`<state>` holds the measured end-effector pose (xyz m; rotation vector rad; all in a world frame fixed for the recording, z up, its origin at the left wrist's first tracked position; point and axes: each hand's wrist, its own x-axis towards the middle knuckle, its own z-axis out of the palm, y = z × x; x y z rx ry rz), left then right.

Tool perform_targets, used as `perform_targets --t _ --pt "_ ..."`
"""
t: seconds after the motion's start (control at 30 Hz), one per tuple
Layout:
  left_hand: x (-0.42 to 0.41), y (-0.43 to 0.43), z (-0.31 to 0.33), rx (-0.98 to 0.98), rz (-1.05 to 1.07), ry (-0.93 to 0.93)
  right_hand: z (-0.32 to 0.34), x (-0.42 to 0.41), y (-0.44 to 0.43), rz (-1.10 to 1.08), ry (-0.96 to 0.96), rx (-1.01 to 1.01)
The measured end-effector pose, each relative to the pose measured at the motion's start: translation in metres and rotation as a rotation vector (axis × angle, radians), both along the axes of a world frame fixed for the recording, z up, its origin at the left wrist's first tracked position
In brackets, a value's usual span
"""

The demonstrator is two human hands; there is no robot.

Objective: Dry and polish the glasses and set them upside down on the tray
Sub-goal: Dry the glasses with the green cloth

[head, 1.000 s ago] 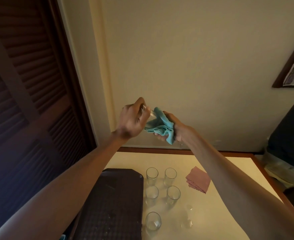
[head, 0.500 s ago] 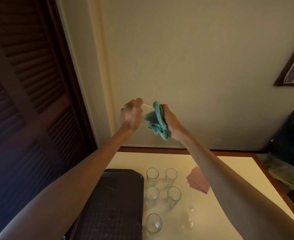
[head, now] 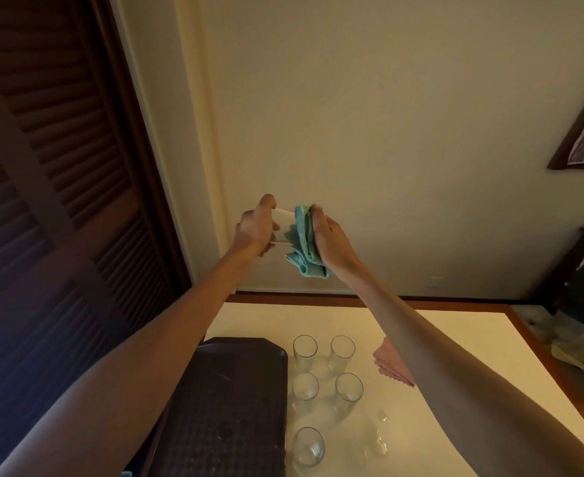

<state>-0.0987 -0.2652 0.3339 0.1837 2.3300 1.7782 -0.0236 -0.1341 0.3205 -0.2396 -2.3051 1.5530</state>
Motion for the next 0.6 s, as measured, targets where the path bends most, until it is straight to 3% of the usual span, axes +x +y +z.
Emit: perform_targets --t 0.07,0.2,0.3,0.37,0.5,0.53,0.6 --pt "0.000 0.001 -0.005 0.037 0.030 0.157 0.003 -0.002 0.002 0.017 -0.025 -0.008" --pt "-0.007 -0.008 -0.025 0.103 -0.045 0.781 0.019 0.002 0.011 0.199 -0.348 -0.338" --pt "-0.012 -0.013 -0.033 0.090 -0.117 0.948 0.026 0.009 0.013 0.225 -0.469 -0.415" --pt "-0.009 -0.007 -0.031 0.108 -0.073 0.807 0.023 0.006 0.010 0.193 -0.398 -0.423" --pt "0.000 0.004 -0.005 0.042 -0.041 0.035 0.006 0.000 -0.002 -0.040 -0.050 -0.056" --pt "0.002 0.004 0.000 0.029 -0.055 -0.060 0.004 0.000 -0.004 -0.077 0.035 -0.031" --pt "0.000 0.006 0.002 0.013 -0.035 -0.042 0.004 -0.001 -0.003 -0.080 0.073 -0.008"
